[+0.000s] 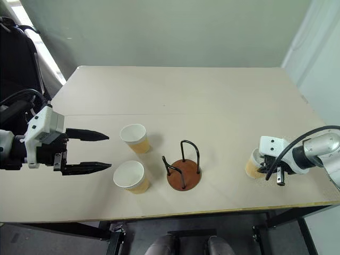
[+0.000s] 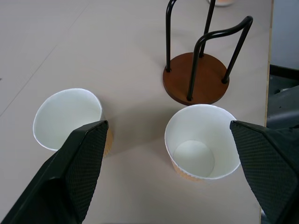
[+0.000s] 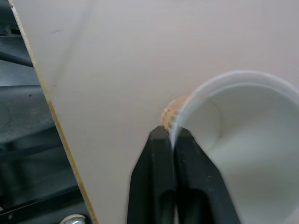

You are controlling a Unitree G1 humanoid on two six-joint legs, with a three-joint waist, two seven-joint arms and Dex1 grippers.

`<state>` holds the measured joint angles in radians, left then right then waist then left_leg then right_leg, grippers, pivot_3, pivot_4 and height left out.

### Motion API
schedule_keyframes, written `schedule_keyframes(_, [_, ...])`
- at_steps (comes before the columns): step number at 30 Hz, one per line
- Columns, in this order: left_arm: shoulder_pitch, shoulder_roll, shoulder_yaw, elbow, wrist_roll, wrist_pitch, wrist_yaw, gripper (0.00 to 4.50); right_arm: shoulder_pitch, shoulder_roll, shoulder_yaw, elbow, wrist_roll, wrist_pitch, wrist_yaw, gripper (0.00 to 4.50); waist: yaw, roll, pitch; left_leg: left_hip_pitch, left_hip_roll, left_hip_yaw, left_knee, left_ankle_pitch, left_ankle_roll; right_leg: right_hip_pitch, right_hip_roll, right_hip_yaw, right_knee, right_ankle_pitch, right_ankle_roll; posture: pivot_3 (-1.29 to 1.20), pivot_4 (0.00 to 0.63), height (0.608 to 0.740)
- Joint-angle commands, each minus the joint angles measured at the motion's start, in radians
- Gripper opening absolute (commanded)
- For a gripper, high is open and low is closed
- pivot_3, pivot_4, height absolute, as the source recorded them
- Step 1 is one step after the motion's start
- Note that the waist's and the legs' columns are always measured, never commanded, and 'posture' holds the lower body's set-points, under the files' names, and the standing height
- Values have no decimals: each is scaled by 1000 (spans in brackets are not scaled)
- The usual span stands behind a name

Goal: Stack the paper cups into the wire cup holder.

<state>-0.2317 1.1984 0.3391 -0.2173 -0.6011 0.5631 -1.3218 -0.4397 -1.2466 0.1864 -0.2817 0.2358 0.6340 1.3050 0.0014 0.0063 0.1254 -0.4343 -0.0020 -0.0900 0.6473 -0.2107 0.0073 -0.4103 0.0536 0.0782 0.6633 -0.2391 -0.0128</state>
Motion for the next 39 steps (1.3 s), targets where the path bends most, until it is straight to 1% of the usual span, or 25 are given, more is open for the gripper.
schedule_keyframes(1, [1,13,44,-9,2,-9,6,4500,-66,17,-85,-43,117,0,80,19,0,0,0,0,0,0,0,0,0,0,0,0,0,0,0,0,150,740])
schedule_keyframes(2, [3,13,45,-7,3,-10,6,4500,-83,24,-105,-51,150,8,94,19,0,0,0,0,0,0,0,0,0,0,0,0,0,0,0,0,150,740])
schedule_keyframes(4, [13,11,54,-5,5,-13,5,4500,-306,110,-182,10,280,67,79,19,-7,0,0,0,0,0,0,0,0,0,0,0,0,0,0,0,150,740])
schedule_keyframes(6, [23,9,59,-9,5,-14,7,4500,-478,184,-203,45,356,112,62,19,-18,3,2,0,0,2,0,2,0,-2,1,3,1,1,-1,0,150,740])
schedule_keyframes(8, [25,6,60,-15,4,-12,11,4500,-563,234,-187,43,391,147,56,19,-17,-1,-1,0,0,1,-2,4,1,-3,2,3,1,1,-1,0,150,740])
schedule_keyframes(10, [25,3,58,-20,3,-9,16,4500,-608,281,-163,19,422,178,48,19,-13,-9,-6,3,3,0,-3,4,1,0,4,1,0,-1,-5,0,150,740])
schedule_keyframes(12, [30,1,61,-27,-2,-7,19,4500,-618,312,-121,-16,418,183,45,19,-10,-9,-5,6,4,-3,-3,1,-1,4,5,-1,0,-3,-8,0,150,740])
schedule_keyframes(14, [35,1,65,-35,-6,-4,24,4500,-604,329,-77,-36,389,165,46,19,-8,-7,-4,4,3,-2,-2,-1,-2,2,4,-1,0,-3,-8,0,150,740])
schedule_keyframes(18, [52,2,81,-49,-9,3,30,4500,-569,343,16,-57,310,112,44,19,-7,-7,-4,3,3,-2,-2,-1,-2,1,4,-1,0,-3,-7,0,150,740])
schedule_keyframes(21, [66,2,95,-58,-12,10,36,4500,-564,359,52,-62,286,94,51,19,-8,-7,-4,4,3,-2,-2,-1,-2,1,4,-1,1,-2,-8,0,150,740])
schedule_keyframes(27, [80,0,103,-70,-15,18,48,4500,-572,404,89,-64,255,82,48,19,-8,-7,-4,4,3,-2,-2,-1,-3,1,5,-1,1,-2,-9,0,150,740])
schedule_keyframes(39, [107,0,134,-99,-22,38,53,4500,-574,441,114,-86,223,67,48,19,-8,-7,-4,4,4,-2,-2,-1,-3,0,5,-1,1,-1,-11,0,150,740])
